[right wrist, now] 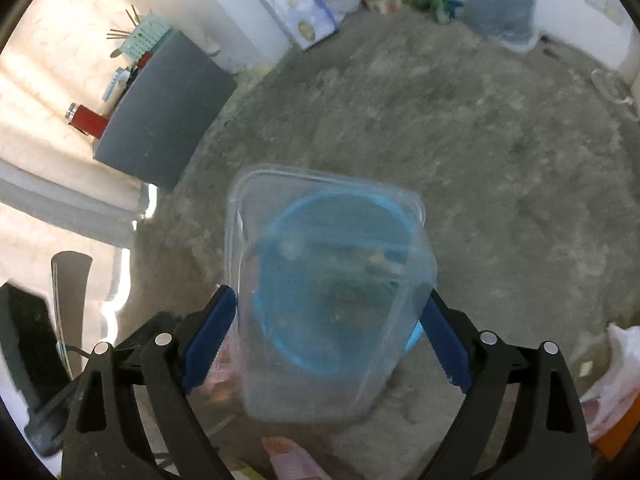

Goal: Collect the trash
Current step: 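Open both tools over the wastebasket, dropping wrapper and container, then grasp the clear barcoded plastic bag with the right tool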

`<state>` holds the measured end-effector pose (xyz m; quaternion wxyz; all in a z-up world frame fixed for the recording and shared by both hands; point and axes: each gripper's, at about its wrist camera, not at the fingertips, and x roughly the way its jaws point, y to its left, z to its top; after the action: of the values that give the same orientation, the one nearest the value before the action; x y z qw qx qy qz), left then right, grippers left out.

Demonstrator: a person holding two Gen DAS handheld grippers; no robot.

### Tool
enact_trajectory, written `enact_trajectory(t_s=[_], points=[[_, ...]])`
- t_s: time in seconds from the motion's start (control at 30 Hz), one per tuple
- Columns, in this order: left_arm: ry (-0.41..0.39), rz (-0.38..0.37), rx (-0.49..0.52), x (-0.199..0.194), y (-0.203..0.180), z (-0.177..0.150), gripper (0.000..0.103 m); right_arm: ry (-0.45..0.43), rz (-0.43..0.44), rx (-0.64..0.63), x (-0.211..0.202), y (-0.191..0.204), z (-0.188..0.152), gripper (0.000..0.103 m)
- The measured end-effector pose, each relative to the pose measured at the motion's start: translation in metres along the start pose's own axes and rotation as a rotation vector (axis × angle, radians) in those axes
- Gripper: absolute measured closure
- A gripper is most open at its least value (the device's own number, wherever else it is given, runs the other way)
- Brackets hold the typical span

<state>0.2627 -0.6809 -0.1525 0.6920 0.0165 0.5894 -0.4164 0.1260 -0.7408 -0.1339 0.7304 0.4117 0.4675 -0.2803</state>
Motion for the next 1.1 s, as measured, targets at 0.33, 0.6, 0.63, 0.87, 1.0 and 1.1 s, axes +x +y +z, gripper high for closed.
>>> enact_trajectory(t_s=[0.33,0.6,0.63,0.87,1.0,1.1], points=[[-0.143,-0.019,-0.038,-0.089,0.017,0.010,0.054,0.037,-0.102,0.060,0.016,-0.031,-0.007,0.016],[-0.253,-0.056,-0.008,-0.188,0.010,0.005,0.044,-0.033,-0.067,0.105,-0.014,-0.045,-0.007,0.016],[-0.268,-0.055,-0.001,-0.204,0.010,0.002,0.042,-0.047,-0.057,0.099,-0.020,-0.044,-0.008,0.016],[-0.295,-0.019,0.087,-0.298,0.034,-0.044,0.017,-0.093,0.115,-0.025,-0.063,-0.007,-0.054,0.015],[-0.295,0.043,0.112,-0.331,0.067,-0.088,0.010,-0.019,0.216,-0.122,-0.052,0.026,-0.099,0.011],[-0.282,0.074,0.060,-0.352,0.102,-0.123,0.010,0.088,0.307,-0.126,-0.021,0.049,-0.126,0.009]])
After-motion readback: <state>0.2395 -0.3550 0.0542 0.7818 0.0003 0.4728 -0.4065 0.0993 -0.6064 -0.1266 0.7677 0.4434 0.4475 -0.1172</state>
